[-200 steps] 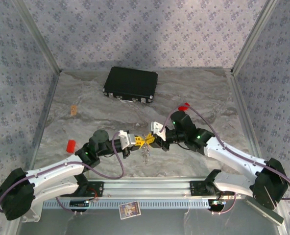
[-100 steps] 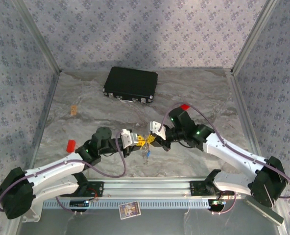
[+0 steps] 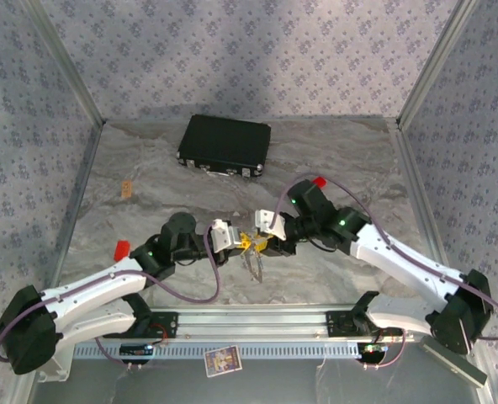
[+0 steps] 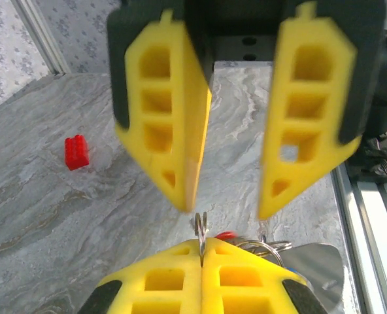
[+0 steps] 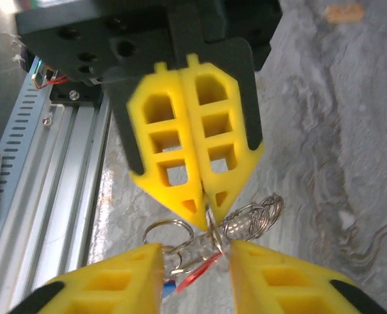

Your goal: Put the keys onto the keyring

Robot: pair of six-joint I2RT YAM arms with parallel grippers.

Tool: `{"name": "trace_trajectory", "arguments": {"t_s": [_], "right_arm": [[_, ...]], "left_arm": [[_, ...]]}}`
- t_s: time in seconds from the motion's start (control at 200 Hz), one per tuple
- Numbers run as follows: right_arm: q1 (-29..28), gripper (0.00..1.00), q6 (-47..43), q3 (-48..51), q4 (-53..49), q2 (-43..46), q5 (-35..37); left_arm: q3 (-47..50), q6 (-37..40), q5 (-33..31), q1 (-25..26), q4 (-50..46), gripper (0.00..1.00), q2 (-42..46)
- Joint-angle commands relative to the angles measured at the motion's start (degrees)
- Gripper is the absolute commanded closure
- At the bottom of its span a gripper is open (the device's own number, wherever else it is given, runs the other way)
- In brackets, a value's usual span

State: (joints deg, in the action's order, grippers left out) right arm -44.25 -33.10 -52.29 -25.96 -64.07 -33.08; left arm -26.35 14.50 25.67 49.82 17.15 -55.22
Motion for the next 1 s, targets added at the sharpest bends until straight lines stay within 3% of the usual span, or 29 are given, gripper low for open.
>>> {"name": "trace_trajectory", "arguments": {"t_s": [0.0, 0.315, 0.994], "right_arm": [[1.84, 0.63, 5.91, 5.20, 8.80, 4.11, -3.58], [1.94, 0.64, 12.94, 11.60, 17.24, 5.35, -1.55], [-0.59, 0.62, 11.41, 10.90, 19.42, -1.24, -0.49]], "left_arm": [[2.45, -3.57, -0.02, -0.27, 10.43, 1.00, 0.73], [4.85, -5.94, 1.57, -0.37, 16.98, 1.00, 0.27], [6.23, -6.59, 2.06, -0.41, 20.15, 1.00, 1.44]]}}
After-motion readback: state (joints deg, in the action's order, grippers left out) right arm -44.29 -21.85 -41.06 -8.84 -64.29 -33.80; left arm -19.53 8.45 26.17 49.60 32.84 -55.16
